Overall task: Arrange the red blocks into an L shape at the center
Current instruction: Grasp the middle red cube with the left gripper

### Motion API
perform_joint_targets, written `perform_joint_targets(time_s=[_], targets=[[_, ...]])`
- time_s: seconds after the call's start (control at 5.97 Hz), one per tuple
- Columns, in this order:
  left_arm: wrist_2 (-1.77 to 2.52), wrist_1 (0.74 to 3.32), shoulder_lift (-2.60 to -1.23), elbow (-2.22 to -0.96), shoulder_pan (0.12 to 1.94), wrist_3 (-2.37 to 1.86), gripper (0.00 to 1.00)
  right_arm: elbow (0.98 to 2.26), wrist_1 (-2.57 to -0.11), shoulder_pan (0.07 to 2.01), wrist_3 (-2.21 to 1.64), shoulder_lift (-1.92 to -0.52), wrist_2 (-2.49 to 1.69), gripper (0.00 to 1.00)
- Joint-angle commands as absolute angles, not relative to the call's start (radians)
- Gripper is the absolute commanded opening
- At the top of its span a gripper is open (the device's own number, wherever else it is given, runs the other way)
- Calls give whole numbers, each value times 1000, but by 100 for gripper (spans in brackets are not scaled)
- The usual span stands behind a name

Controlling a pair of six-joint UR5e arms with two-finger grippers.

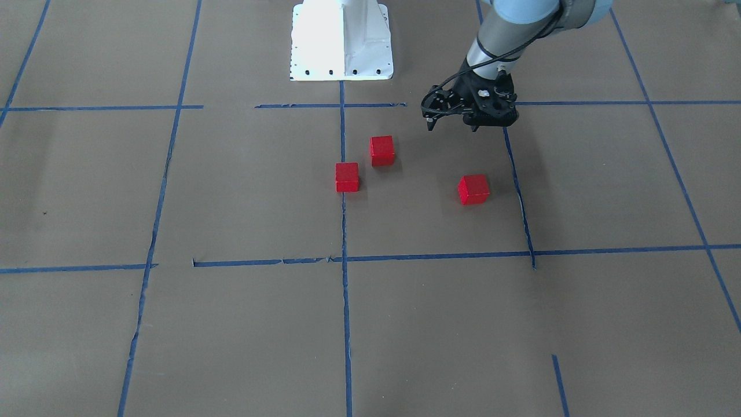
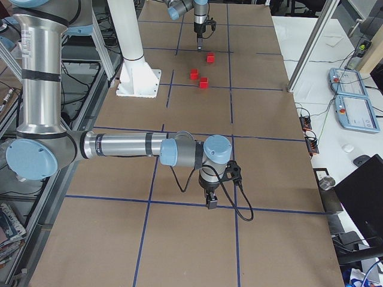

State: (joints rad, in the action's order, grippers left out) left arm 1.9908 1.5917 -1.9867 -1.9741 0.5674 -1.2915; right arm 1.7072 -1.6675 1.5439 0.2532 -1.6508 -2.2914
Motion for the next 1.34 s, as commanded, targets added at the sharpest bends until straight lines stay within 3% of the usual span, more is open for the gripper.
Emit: perform_joint_targets(time_s=[0.0,0.34,1.17], targets=[[1886,1591,-2080,-1877,484,-1406,100,1709,-1667,1545,252,-1652,-2292,100],[1873,1592,-2178,-1751,460,-1424,100,1709,-1667,1545,252,-1652,-2292,100],[1873,1606,-2232,-1648,413,-1408,99,1703,-1667,1545,253,-1652,-2290,100]])
